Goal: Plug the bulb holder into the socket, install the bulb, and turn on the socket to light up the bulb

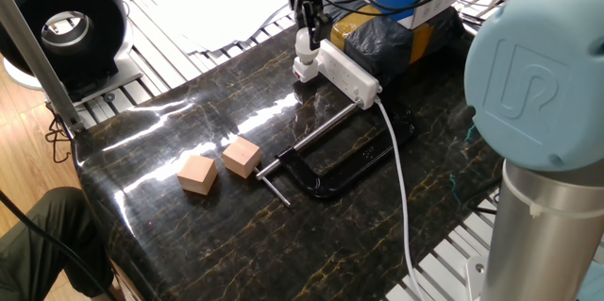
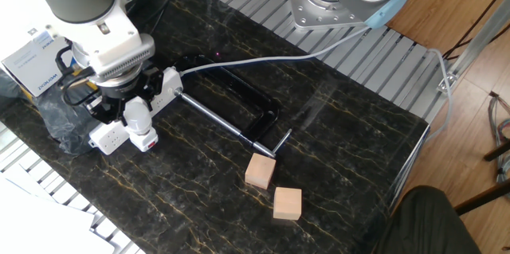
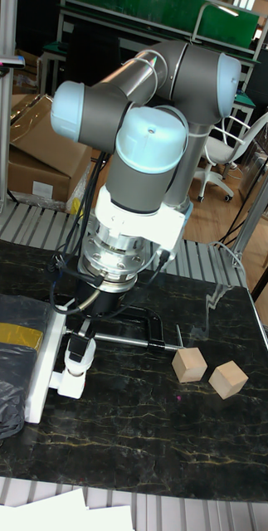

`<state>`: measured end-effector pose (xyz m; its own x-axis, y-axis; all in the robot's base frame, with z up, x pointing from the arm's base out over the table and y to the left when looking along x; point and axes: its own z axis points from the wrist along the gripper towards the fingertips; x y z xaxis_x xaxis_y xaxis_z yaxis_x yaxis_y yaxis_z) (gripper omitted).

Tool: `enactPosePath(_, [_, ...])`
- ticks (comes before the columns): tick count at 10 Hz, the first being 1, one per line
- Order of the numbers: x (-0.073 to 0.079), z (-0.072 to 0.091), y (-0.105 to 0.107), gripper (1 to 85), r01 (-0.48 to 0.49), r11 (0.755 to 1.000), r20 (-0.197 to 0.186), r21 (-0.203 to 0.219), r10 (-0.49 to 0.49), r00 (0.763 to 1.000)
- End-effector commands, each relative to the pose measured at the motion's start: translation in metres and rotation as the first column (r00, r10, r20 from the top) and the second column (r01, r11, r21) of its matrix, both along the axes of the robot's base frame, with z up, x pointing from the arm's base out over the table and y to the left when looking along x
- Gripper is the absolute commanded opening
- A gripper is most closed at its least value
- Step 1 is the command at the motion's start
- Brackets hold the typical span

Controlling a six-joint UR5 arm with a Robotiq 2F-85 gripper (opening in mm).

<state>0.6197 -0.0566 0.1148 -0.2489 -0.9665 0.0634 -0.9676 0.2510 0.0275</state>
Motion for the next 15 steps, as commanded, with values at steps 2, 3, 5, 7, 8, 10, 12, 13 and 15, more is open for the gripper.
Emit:
enactPosePath(2, [-0.0003,0.0010,0.0035,1.0,0.065,0.998,-0.001,0.011,-0.065,0.998])
enactPosePath(3, [-0.0005,0.0009,0.0043,1.0,0.076,0.997,-0.003,0.012,-0.076,0.997])
enactPosePath(5, [-0.0009,0.0007,0.0061,1.0,0.087,0.996,-0.004,0.018,-0.087,0.996])
enactPosePath(7, [-0.0002,0.0001,0.0045,1.0,0.105,0.994,-0.001,0.011,-0.105,0.994])
enactPosePath(8, [0.0003,-0.0001,0.0045,1.0,0.114,0.993,0.001,0.011,-0.114,0.993])
enactPosePath(10, [0.0005,-0.0001,0.0059,1.0,0.132,0.991,0.001,0.015,-0.132,0.991])
enactPosePath(12, [0.0012,0.0002,0.0069,1.0,0.150,0.989,0.001,0.016,-0.150,0.989])
enactPosePath(13, [0.0009,0.0004,0.0095,1.0,0.166,0.986,-0.002,0.024,-0.166,0.986])
enactPosePath(15, [0.0000,0.0008,0.0121,1.0,0.191,0.981,-0.009,0.031,-0.191,0.981])
